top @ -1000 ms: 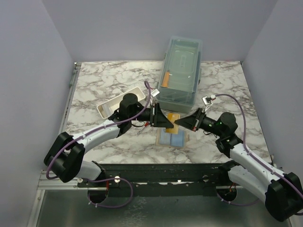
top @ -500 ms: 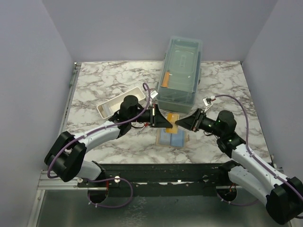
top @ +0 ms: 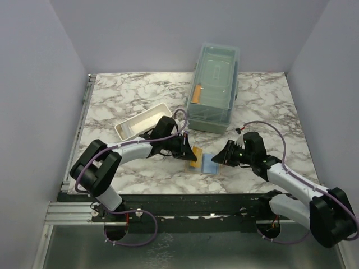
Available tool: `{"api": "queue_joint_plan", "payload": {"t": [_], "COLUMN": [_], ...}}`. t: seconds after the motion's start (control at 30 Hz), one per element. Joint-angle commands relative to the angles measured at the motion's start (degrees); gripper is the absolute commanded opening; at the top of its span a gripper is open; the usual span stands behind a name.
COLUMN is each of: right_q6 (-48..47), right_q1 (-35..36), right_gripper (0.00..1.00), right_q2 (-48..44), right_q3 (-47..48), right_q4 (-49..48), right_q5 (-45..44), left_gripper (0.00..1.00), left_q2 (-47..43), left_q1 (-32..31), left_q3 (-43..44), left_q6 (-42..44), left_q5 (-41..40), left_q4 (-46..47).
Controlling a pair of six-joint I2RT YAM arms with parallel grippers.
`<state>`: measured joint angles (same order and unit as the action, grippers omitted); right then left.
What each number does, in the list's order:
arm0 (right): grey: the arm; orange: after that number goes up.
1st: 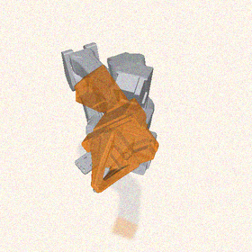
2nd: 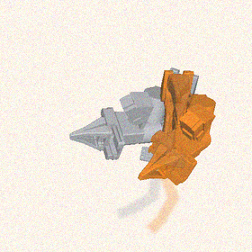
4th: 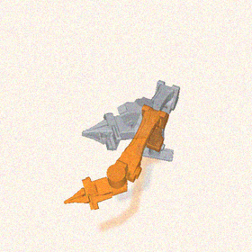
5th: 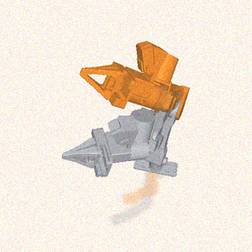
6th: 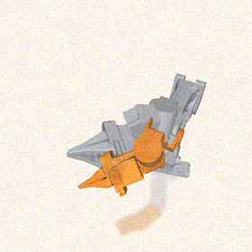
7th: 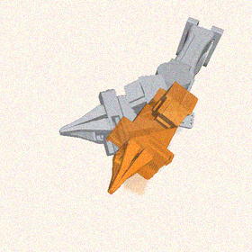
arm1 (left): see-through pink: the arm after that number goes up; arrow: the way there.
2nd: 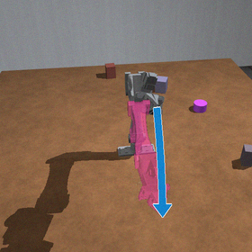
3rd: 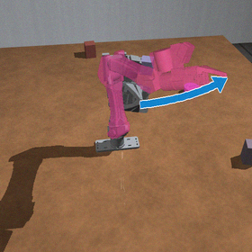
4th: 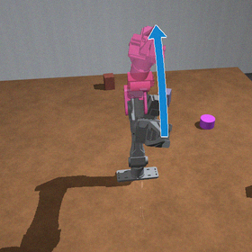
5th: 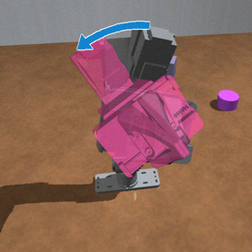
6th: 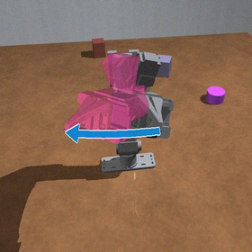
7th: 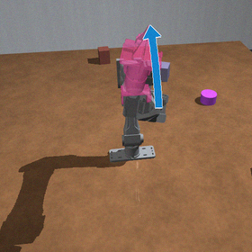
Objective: Put the credit cards into the card holder
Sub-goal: Insert the credit card into the card holder.
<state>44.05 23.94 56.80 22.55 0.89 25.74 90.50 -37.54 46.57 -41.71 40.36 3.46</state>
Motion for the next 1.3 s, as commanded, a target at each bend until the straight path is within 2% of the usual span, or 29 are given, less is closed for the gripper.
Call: {"api": "queue_joint_plan", "payload": {"t": [0.0, 0.1, 0.27, 1.27], "right_q6": [-1.33, -1.63, -2.02, -2.39], "right_q1": [0.22, 0.20, 0.23, 0.21], "right_gripper": [0.19, 0.11, 0.05, 0.02], "right_q2": [4.99, 7.93, 10.48, 17.01], "right_q3": [-1.98, -2.45, -3.29, -3.75], "right_q4": [-4.01, -5.13, -5.81, -7.73], "right_q5": [-0.36, -1.08, -3.71, -4.44], "left_gripper": [0.00, 0.00, 0.00, 0.00], "left_q2": [2.81, 4.36, 7.68, 14.72], "left_q1": [-0.59, -1.04, -2.19, -2.36], "left_q3": [-2.31, -3.23, -4.02, -2.09], "left_q6": [-1.93, -3.14, -4.86, -7.41], "left_q5": [-0.62, -0.49, 0.51, 4.04], "left_q4": [5.25, 7.85, 11.03, 15.86]}}
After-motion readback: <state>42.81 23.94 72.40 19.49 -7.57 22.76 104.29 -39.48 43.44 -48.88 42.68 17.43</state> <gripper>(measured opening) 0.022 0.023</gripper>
